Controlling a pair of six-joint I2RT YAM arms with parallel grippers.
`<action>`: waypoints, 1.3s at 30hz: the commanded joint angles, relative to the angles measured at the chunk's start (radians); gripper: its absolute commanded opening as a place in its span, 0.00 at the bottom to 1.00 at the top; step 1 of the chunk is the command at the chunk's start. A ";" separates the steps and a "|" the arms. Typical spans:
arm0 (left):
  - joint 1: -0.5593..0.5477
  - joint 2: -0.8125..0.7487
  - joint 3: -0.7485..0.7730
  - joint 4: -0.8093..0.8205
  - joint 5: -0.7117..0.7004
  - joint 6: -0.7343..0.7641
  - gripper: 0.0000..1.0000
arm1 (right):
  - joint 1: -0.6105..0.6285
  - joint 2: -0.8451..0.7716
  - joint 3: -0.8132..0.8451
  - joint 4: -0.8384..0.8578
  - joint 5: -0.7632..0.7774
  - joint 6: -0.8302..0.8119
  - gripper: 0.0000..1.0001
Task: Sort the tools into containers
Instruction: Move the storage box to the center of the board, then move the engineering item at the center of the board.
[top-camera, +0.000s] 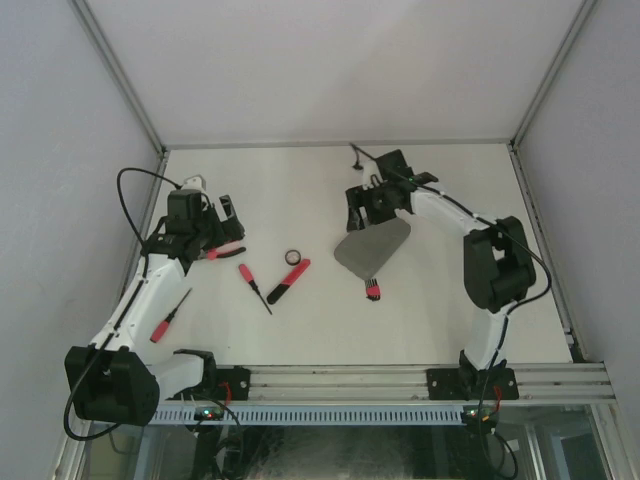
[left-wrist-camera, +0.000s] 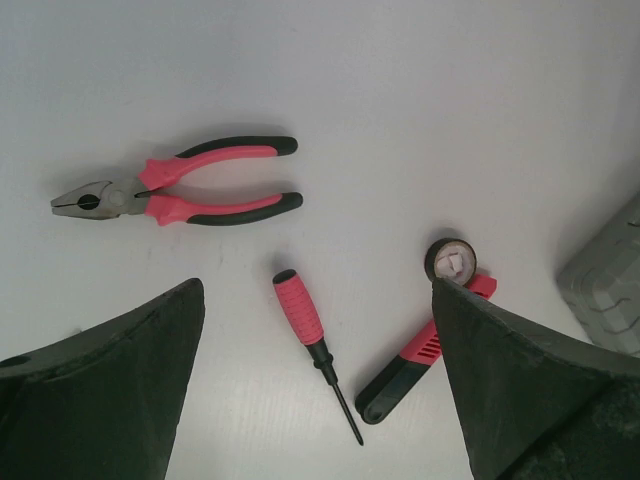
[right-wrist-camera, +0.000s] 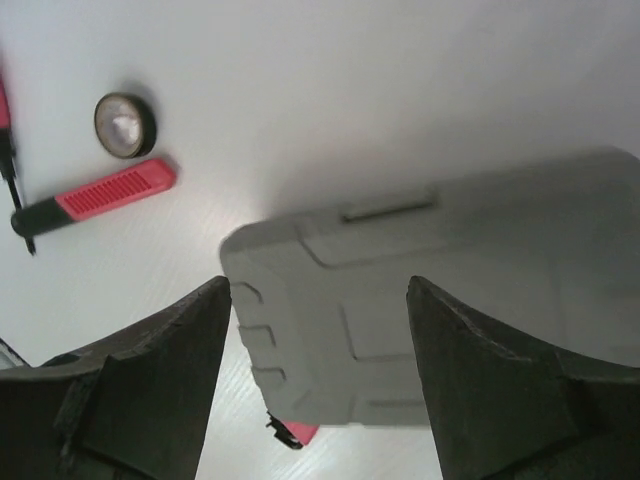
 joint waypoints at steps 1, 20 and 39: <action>-0.048 0.001 0.078 0.037 -0.012 0.012 0.99 | -0.124 -0.162 -0.179 0.253 0.088 0.374 0.72; -0.275 0.210 0.295 0.032 -0.019 0.010 0.98 | -0.074 -0.451 -0.637 0.396 0.276 0.564 0.70; -0.219 0.134 0.264 0.060 -0.049 0.032 0.98 | 0.253 -0.406 -0.629 0.229 0.590 0.645 0.70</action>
